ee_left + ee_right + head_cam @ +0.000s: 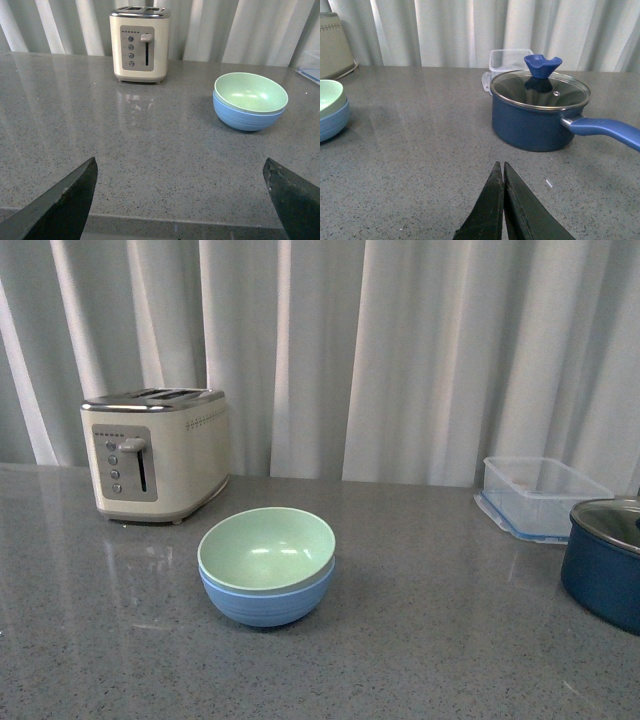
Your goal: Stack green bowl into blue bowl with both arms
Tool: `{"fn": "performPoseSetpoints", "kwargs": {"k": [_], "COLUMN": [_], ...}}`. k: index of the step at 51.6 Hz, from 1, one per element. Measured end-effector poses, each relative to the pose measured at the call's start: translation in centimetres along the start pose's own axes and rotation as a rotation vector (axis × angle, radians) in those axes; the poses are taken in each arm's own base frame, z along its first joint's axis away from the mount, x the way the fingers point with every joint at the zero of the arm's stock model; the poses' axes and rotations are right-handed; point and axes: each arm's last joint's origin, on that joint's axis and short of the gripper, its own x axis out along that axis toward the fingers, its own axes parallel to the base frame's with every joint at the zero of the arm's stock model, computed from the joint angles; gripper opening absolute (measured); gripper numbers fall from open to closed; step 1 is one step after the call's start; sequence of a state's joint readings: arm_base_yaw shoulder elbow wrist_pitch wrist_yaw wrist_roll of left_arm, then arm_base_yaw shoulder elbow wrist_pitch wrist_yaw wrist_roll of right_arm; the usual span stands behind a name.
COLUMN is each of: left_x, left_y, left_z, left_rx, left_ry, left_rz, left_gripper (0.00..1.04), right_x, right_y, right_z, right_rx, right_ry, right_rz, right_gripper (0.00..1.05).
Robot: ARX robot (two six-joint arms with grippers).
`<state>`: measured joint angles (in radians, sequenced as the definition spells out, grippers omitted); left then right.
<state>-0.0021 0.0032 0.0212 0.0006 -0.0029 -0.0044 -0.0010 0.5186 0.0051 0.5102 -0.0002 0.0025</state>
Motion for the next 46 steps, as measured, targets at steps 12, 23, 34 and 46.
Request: {"fn": "performPoseSetpoints", "kwargs": {"k": [12, 23, 34, 46], "left_x": [0.0, 0.0, 0.0, 0.0], "left_y": [0.0, 0.0, 0.0, 0.0], "left_z": [0.0, 0.0, 0.0, 0.0], "left_rx": [0.0, 0.0, 0.0, 0.0], "left_ry": [0.0, 0.0, 0.0, 0.0], "left_rz": [0.0, 0.0, 0.0, 0.0], "left_gripper": [0.98, 0.98, 0.98, 0.98], "right_x": [-0.8, -1.3, -1.7, -2.1], "right_y": [0.0, 0.0, 0.0, 0.0], "right_z": [0.2, 0.2, 0.2, 0.2], "right_rx": [0.0, 0.0, 0.0, 0.0], "right_ry": [-0.007, -0.011, -0.012, -0.011], "right_rz": [0.0, 0.0, 0.0, 0.0], "right_gripper": [0.01, 0.01, 0.01, 0.01]}}
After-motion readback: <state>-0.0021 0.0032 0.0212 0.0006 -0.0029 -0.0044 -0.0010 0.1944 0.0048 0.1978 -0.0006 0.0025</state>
